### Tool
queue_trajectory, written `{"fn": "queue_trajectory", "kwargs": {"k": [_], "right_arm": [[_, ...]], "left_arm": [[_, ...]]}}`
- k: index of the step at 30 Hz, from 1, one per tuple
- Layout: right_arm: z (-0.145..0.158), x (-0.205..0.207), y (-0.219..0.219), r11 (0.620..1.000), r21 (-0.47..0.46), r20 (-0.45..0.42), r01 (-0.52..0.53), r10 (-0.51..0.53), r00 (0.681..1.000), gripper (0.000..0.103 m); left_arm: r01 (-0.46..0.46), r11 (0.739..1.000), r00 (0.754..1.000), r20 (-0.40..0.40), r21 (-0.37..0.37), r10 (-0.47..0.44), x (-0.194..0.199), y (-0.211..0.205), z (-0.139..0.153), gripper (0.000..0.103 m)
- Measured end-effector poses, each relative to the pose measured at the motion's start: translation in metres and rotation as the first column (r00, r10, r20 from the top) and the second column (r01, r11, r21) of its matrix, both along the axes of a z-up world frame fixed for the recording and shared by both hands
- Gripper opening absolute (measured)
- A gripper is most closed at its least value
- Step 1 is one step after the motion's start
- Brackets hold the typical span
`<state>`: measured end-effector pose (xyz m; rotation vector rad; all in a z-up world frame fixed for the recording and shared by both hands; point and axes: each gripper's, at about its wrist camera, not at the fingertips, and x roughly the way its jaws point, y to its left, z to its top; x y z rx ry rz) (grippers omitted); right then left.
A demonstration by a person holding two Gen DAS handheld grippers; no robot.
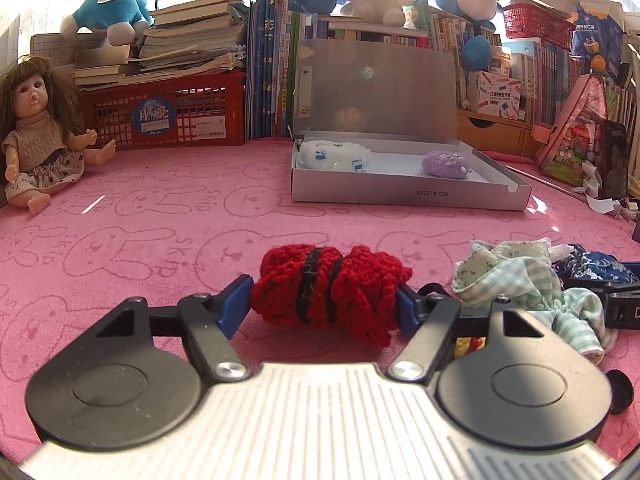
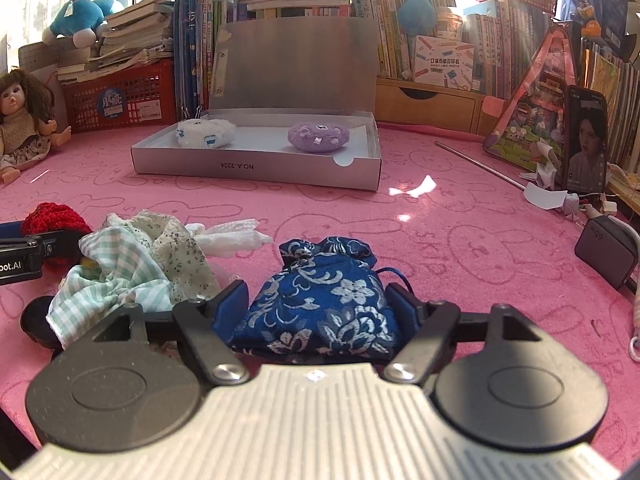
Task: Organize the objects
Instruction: 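Grasp the red knitted roll with the left gripper while the right grasps the blue floral pouch, then carry the red roll with the left gripper while the right carries the blue pouch to the box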
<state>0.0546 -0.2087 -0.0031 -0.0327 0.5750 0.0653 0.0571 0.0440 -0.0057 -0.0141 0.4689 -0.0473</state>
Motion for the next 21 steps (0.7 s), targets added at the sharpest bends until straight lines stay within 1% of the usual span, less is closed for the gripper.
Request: {"fn": "queue_trajectory", "kwargs": {"k": [3,9,12,18,21], "right_arm": [[0.001,0.001,-0.003,1.0,0.01,-0.004,0.006,-0.006,1.0,0.072],[0.006,0.003,-0.008,0.999,0.025,-0.019,0.032,-0.031,0.999,0.064],[0.009,0.004,-0.01,0.999,0.019,-0.008,0.047,-0.047,0.999,0.063],[0.016,0.01,-0.02,0.997,0.052,-0.005,0.059,-0.059,0.998,0.062],[0.022,0.014,-0.021,0.997,0.045,0.011,0.056,-0.057,0.998,0.062]], "left_arm": [[0.001,1.0,1.0,0.003,-0.004,-0.001,0.0,0.0,0.001,0.075],[0.002,1.0,0.999,0.035,0.002,-0.002,-0.004,0.0,0.006,0.071],[0.005,1.0,0.999,0.037,-0.001,-0.005,-0.003,0.0,0.008,0.071],[0.015,1.0,0.999,0.04,0.003,-0.015,0.004,-0.001,0.017,0.071],[0.023,1.0,0.999,0.036,-0.008,-0.022,0.011,0.001,0.023,0.071]]}}
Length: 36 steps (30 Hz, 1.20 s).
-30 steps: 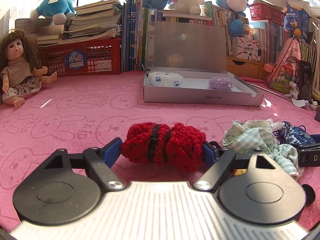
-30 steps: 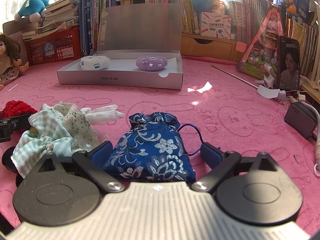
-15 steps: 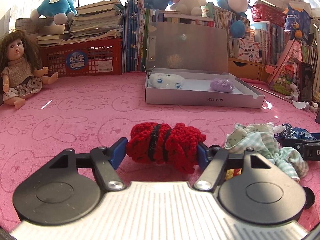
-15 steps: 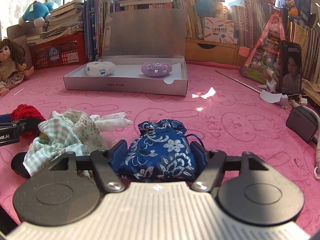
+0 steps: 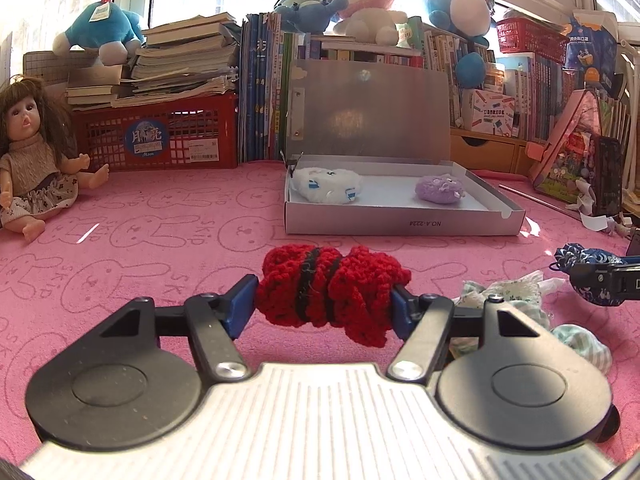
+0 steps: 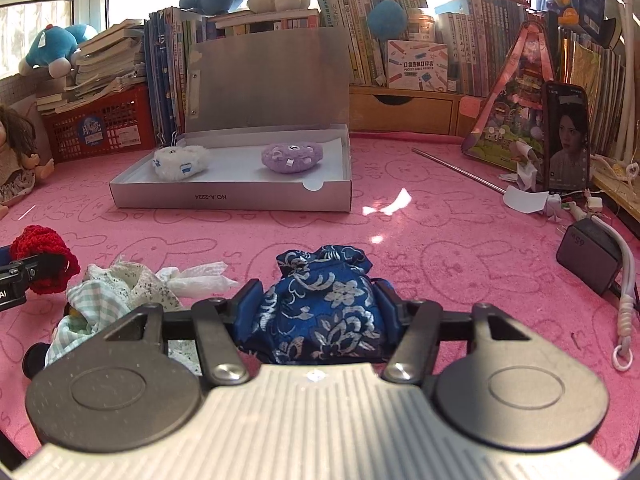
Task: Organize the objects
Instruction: 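Carry the red roll with the left gripper while the right carries the blue pouch to the box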
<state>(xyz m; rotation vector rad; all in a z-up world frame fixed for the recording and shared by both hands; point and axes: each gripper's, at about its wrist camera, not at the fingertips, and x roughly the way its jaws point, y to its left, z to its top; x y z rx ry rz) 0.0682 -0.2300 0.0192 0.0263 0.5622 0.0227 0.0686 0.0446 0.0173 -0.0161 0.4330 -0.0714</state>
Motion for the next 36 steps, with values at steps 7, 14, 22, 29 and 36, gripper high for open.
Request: {"fn": "queue_trajectory", "kwargs": {"k": [7,14,22,29,36], "right_arm": [[0.015,0.022,-0.007,0.999,0.043,0.005,-0.01,0.01,1.0,0.062],[0.03,0.054,-0.014,0.995,0.097,0.001,-0.01,0.01,1.0,0.062],[0.039,0.089,-0.02,0.988,0.154,-0.02,-0.01,0.013,1.0,0.062],[0.05,0.111,-0.02,0.985,0.171,-0.013,-0.028,0.031,0.999,0.062],[0.053,0.135,-0.02,0.983,0.179,-0.033,-0.041,0.048,0.998,0.062]], "left_arm": [[0.003,1.0,1.0,-0.022,0.004,-0.003,0.031,0.0,0.016,0.071],[0.013,0.998,0.999,-0.049,-0.058,-0.016,0.067,0.003,0.03,0.071],[0.024,0.998,0.999,-0.035,-0.059,-0.026,0.095,-0.002,0.042,0.071],[0.027,0.996,0.998,-0.048,-0.082,-0.03,0.121,-0.001,0.048,0.071],[0.034,0.995,0.998,-0.048,-0.089,-0.039,0.152,-0.002,0.052,0.071]]}}
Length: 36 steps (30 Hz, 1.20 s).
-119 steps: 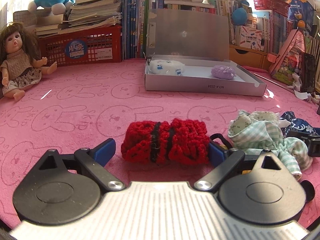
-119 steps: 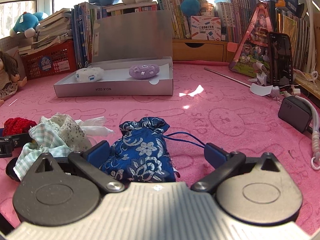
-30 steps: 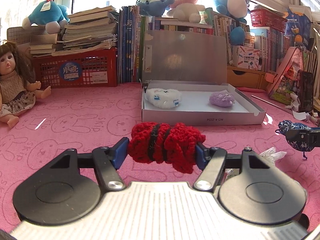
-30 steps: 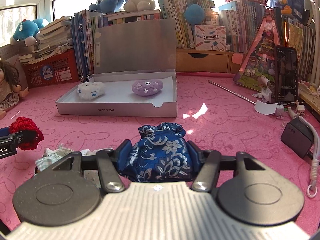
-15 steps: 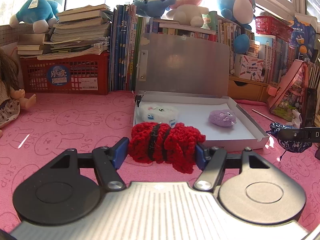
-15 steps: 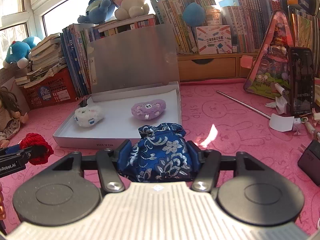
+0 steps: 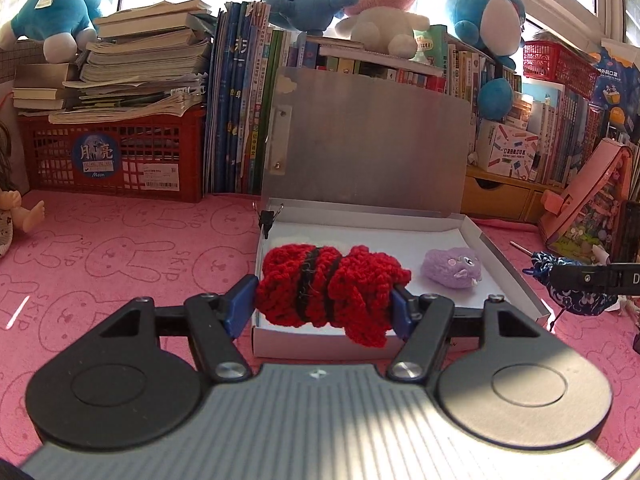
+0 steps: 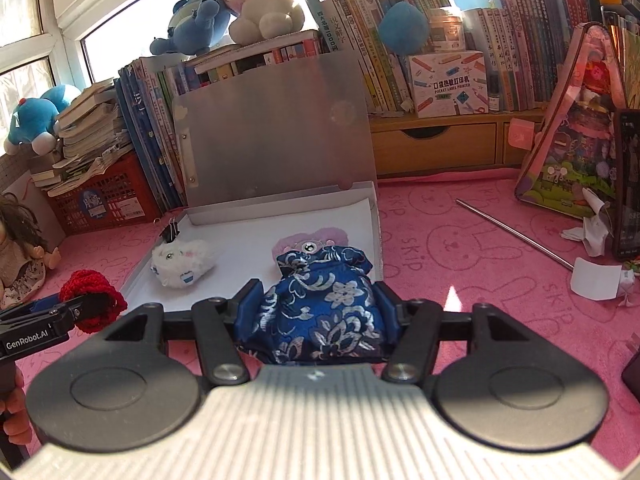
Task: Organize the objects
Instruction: 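Carry the red roll with the left gripper while the right carries the blue pouch to the box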
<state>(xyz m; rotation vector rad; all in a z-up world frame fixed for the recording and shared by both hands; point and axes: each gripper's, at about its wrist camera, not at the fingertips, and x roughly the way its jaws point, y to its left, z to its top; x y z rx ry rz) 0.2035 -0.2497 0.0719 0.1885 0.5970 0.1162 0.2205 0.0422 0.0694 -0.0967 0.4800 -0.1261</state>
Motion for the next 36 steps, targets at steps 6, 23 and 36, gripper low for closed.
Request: {"fn": "queue_trajectory", "kwargs": {"k": [6,23,36], "right_arm": [[-0.001,0.018,0.003,1.0,-0.018,-0.006,-0.007,0.007,1.0,0.062],[-0.028,0.082,0.014,0.997,-0.072,-0.047,-0.017,0.013,0.999,0.062],[-0.026,0.148,0.021,0.996,-0.081,-0.066,-0.027,0.022,0.998,0.062]], "left_arm": [[0.016,1.0,1.0,-0.012,-0.011,-0.016,0.028,-0.002,-0.001,0.071],[0.028,0.999,0.999,-0.044,0.034,-0.027,0.092,-0.009,-0.024,0.071],[-0.008,0.999,0.998,-0.058,0.035,0.01,0.162,-0.013,-0.018,0.071]]}}
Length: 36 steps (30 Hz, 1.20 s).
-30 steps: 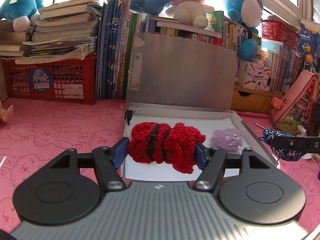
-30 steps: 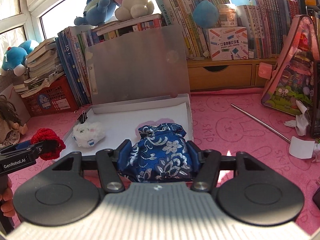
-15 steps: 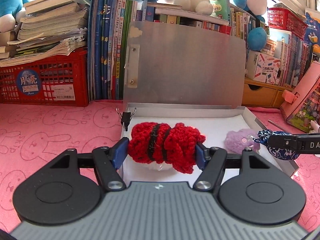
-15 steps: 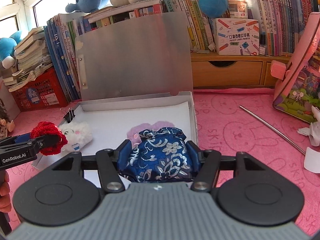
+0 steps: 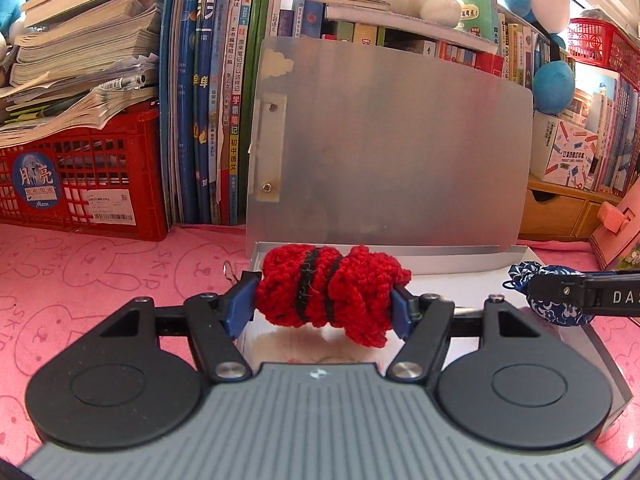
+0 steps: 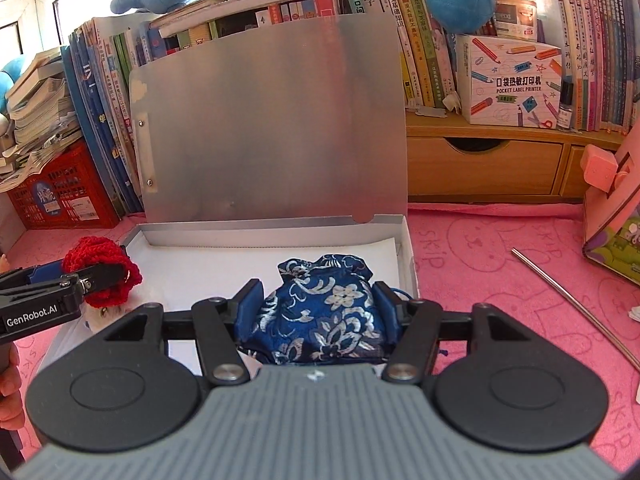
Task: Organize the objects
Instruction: 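Carry the red roll with the left gripper while the right carries the blue pouch to the box, then release the red roll and blue pouch into the box and withdraw both grippers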
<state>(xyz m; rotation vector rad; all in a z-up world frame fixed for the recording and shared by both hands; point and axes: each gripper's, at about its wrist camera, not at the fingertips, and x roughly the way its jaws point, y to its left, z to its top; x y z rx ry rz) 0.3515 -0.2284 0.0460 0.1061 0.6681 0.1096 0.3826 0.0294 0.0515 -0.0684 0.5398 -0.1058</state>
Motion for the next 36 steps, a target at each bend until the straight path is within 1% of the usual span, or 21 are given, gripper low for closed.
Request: {"fn": "queue_trajectory", "kwargs": {"k": [2,4,7,10,13,15,19,21,22,23,25,26,27,30,33,36], "right_arm": [[0.0,0.012,0.001,1.0,0.002,-0.008,0.003,-0.003,1.0,0.062],[-0.001,0.023,0.003,1.0,0.006,-0.015,0.003,-0.003,1.0,0.062],[-0.003,0.036,0.007,1.0,0.019,-0.011,-0.008,0.008,1.0,0.062],[-0.007,0.044,0.012,1.0,0.025,-0.011,-0.015,0.016,1.0,0.062],[-0.013,0.048,0.016,1.0,0.023,-0.021,-0.015,0.016,1.0,0.062],[-0.018,0.049,0.016,0.999,0.027,-0.027,-0.019,0.019,0.999,0.062],[-0.029,0.052,0.016,1.0,0.029,-0.048,-0.011,0.013,0.999,0.063],[-0.032,0.051,0.015,0.999,0.035,-0.047,-0.013,0.015,0.999,0.064],[-0.034,0.05,0.015,0.999,0.041,-0.042,-0.014,0.016,0.999,0.069],[-0.034,0.049,0.015,0.999,0.043,-0.04,-0.007,0.009,0.999,0.077],[-0.034,0.048,0.014,0.998,0.054,-0.041,-0.023,0.025,0.999,0.081],[-0.034,0.047,0.015,0.998,0.052,-0.041,-0.027,0.029,0.999,0.086],[-0.032,0.045,0.015,0.999,0.046,-0.035,-0.03,0.032,0.999,0.088],[-0.025,0.038,0.015,0.998,0.049,-0.015,-0.041,0.041,0.999,0.102],[-0.019,0.032,0.012,0.997,0.06,-0.013,-0.047,0.047,0.999,0.103],[-0.01,0.021,0.01,0.998,0.051,0.0,-0.042,0.042,0.999,0.103]], "left_arm": [[-0.009,1.0,1.0,-0.011,0.011,0.009,0.01,-0.001,-0.002,0.071],[-0.005,1.0,1.0,-0.005,0.022,0.005,0.018,-0.003,-0.003,0.072],[0.003,0.999,1.0,0.001,0.037,-0.003,0.024,-0.007,-0.002,0.072],[0.013,0.999,1.0,-0.015,0.037,-0.012,0.027,-0.01,-0.007,0.072],[0.023,0.997,1.0,0.006,0.073,-0.023,0.025,-0.014,-0.013,0.072],[0.031,0.996,0.999,0.009,0.083,-0.031,0.024,-0.017,-0.015,0.072],[0.033,0.994,0.999,-0.003,0.106,-0.033,0.026,-0.019,-0.016,0.075],[0.025,0.995,1.0,-0.019,0.1,-0.023,0.027,-0.018,-0.017,0.078],[0.023,0.996,0.999,-0.031,0.086,-0.02,0.028,-0.016,-0.017,0.079],[0.022,0.997,0.999,-0.04,0.071,-0.019,0.028,-0.014,-0.018,0.079],[0.011,0.999,0.999,-0.05,0.052,-0.008,0.026,-0.011,-0.017,0.083],[0.009,0.999,0.999,-0.051,0.051,-0.006,0.025,-0.01,-0.016,0.084],[0.009,0.999,0.999,-0.048,0.053,-0.006,0.023,-0.01,-0.014,0.087],[0.01,0.997,0.999,-0.047,0.081,-0.006,0.016,-0.011,-0.012,0.094],[0.004,0.994,0.999,-0.053,0.105,0.001,0.008,-0.01,-0.011,0.095],[0.003,0.996,0.998,-0.058,0.092,0.002,-0.003,-0.007,-0.009,0.095]]}}
